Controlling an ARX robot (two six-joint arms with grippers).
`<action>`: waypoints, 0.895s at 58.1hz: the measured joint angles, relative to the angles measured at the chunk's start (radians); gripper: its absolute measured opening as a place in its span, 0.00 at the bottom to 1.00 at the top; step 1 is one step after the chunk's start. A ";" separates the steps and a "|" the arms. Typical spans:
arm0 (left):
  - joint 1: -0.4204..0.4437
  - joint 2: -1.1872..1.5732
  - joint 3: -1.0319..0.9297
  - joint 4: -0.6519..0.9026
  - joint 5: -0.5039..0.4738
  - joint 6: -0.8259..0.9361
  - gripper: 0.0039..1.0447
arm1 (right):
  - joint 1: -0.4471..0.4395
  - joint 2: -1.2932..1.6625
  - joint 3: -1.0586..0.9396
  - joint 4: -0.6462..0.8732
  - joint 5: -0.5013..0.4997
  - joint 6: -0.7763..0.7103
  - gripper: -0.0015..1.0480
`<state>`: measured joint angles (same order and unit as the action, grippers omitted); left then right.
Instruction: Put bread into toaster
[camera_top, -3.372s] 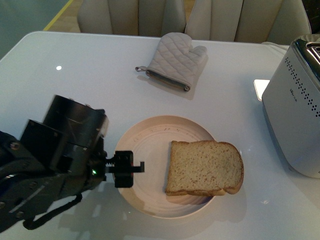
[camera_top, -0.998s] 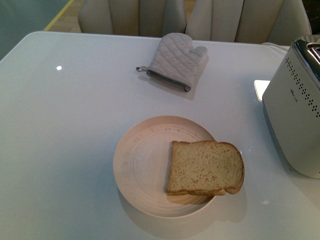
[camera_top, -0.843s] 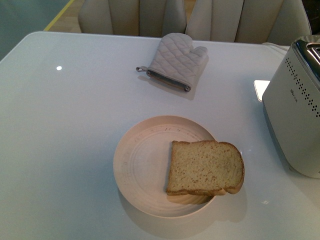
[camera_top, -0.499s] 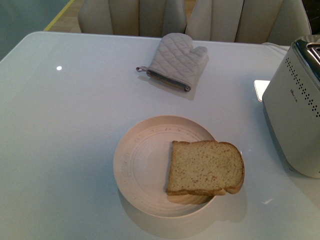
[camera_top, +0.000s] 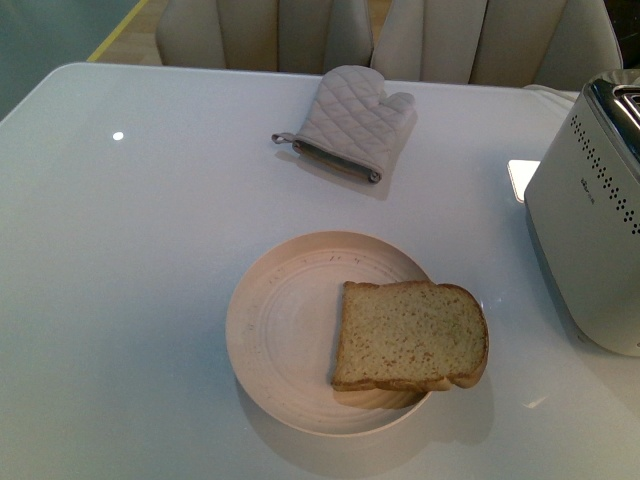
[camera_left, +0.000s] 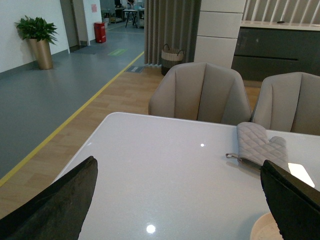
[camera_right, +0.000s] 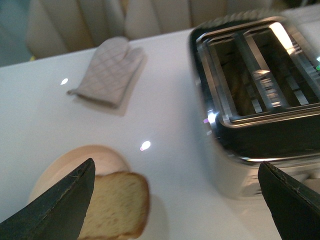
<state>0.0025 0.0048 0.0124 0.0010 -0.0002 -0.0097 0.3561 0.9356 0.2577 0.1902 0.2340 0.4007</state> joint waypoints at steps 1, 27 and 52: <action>0.000 0.000 0.000 0.000 0.000 0.000 0.93 | 0.005 0.023 0.006 0.002 -0.005 0.007 0.91; 0.000 0.000 0.000 0.000 0.000 0.000 0.93 | 0.041 0.725 0.180 0.098 -0.250 0.394 0.91; 0.000 0.000 0.000 0.000 0.000 0.000 0.93 | 0.003 1.006 0.306 0.178 -0.331 0.451 0.91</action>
<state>0.0025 0.0048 0.0124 0.0013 -0.0002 -0.0097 0.3595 1.9419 0.5640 0.3683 -0.0967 0.8516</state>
